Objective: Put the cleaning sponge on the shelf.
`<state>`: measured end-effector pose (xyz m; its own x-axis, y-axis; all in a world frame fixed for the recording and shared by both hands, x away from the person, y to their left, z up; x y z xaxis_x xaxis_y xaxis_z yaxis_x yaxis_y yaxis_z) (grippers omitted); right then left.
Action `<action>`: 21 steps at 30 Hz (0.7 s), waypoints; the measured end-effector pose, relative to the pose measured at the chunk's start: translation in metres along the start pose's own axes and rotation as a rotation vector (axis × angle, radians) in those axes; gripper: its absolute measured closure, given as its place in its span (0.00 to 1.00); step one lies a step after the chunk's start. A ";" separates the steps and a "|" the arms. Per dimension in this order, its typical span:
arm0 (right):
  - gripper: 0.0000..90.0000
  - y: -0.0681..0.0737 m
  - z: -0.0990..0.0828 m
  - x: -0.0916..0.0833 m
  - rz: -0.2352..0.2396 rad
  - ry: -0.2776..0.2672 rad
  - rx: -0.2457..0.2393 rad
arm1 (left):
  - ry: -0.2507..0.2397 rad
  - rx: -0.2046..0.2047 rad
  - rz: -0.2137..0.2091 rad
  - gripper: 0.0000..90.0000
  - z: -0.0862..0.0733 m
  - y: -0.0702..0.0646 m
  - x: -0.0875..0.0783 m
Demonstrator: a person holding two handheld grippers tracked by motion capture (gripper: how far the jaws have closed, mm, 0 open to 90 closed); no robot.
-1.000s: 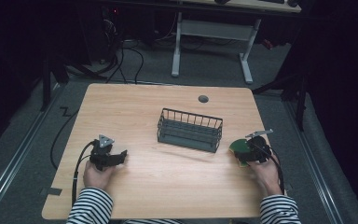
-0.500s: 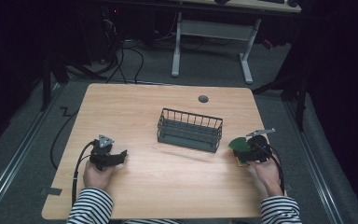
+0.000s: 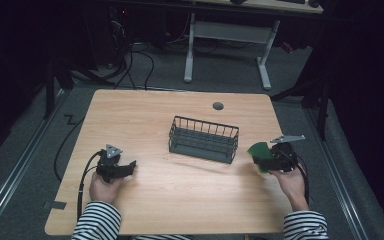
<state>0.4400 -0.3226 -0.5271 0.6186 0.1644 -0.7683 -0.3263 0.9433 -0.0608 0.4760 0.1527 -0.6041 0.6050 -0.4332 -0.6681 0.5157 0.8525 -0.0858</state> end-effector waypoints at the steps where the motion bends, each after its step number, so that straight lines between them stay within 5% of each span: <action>1: 0.34 -0.001 0.004 -0.005 -0.003 -0.008 -0.004 | 0.000 0.000 0.000 0.29 0.000 0.000 0.000; 6: 0.34 0.000 0.020 -0.023 0.019 -0.056 -0.003 | 0.000 0.000 0.001 0.29 0.000 0.000 0.000; 21: 0.34 0.019 0.050 -0.024 0.043 -0.072 -0.020 | 0.000 -0.002 0.005 0.29 0.001 0.001 0.001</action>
<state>0.4547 -0.2940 -0.4778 0.6533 0.2262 -0.7225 -0.3677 0.9290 -0.0416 0.4775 0.1527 -0.6041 0.6079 -0.4287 -0.6684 0.5110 0.8555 -0.0840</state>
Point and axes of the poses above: each handheld gripper's, and its own axes: x roughly forward along the jaws, z roughly out of its top, y roughly to its left, the point moved 10 cm from there along x, roughly forward along the jaws, and after that the axes turned 6 degrees about -z, right-handed, at the moved point
